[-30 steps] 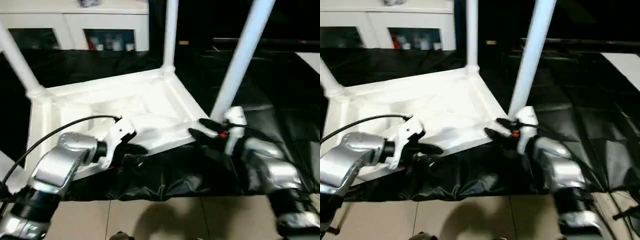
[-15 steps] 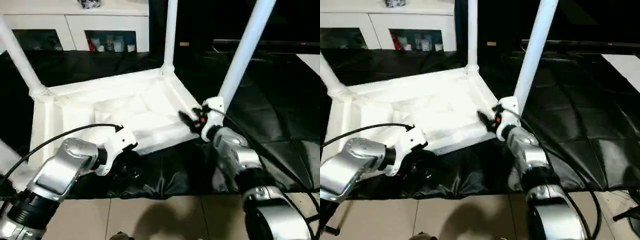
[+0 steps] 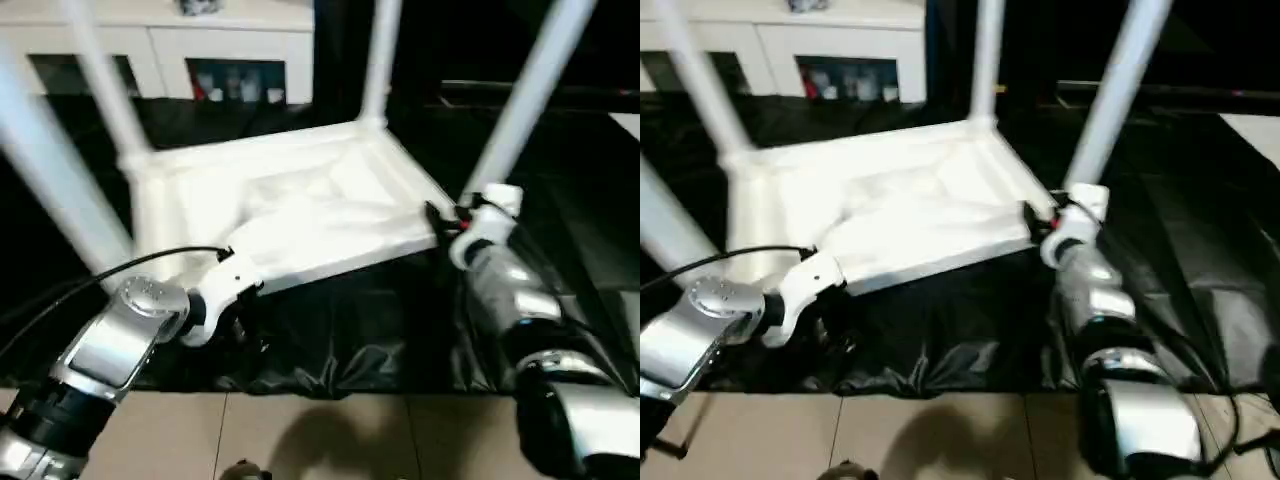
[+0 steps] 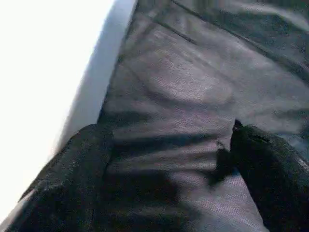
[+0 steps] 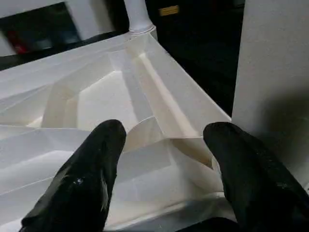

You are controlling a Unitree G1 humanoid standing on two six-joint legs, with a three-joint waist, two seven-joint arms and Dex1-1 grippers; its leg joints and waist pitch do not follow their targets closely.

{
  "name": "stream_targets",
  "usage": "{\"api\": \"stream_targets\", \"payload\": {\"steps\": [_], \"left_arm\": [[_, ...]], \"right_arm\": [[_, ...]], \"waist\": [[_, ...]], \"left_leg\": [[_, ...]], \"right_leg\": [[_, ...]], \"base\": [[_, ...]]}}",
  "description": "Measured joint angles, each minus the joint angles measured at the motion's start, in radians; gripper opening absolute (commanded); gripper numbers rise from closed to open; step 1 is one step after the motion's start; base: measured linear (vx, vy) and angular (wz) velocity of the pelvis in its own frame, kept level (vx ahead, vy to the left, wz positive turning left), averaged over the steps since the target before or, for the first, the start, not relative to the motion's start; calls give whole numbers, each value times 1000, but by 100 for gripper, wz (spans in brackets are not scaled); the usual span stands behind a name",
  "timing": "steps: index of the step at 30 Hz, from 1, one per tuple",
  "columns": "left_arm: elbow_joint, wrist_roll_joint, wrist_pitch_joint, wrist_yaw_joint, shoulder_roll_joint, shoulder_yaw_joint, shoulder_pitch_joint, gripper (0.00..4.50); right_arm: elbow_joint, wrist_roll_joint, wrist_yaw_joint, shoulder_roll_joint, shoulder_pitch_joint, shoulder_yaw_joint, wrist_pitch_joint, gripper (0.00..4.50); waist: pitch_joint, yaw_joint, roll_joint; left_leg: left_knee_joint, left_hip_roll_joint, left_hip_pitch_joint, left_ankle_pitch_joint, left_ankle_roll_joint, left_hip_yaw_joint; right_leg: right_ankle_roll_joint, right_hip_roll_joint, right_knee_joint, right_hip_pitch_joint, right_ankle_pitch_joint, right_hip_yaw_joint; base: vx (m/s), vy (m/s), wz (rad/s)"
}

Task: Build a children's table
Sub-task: Rotate leg to tighten

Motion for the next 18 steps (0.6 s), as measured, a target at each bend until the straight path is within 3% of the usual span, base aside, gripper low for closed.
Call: {"api": "stream_targets", "payload": {"steps": [6, 11, 14, 18], "left_arm": [[3, -2, -40, 85, -31, 65, 22, 445], [-77, -83, -119, 128, -77, 208, 152, 445], [-172, -164, -149, 124, -108, 299, 238, 445], [-249, -258, -227, 134, -167, 441, 367, 445]], "right_arm": [[16, 0, -8, -25, -1, -21, -8, 318], [-3, -6, 19, -31, 26, -13, -31, 318], [-70, -15, 72, -30, 80, 14, -31, 318], [-272, -21, 157, -28, 210, 68, 39, 318]], "waist": [[0, -8, 0], [0, -15, 0], [0, -19, 0], [2, -28, 2]], "left_leg": [[0, 1, 0, 0, 0, 0], [0, 1, -1, 0, 0, 0], [0, 1, -1, 0, 1, 0], [0, 2, -1, 0, 1, -1]], "right_leg": [[0, 0, 1, -1, 0, -1], [1, 0, 0, -1, -1, -1], [1, 0, 0, -1, -1, -1], [2, 1, 0, -2, -1, -1]], "base": [[0, 0, 0], [0, 0, 0], [0, 0, 0], [0, 0, 0]]}}
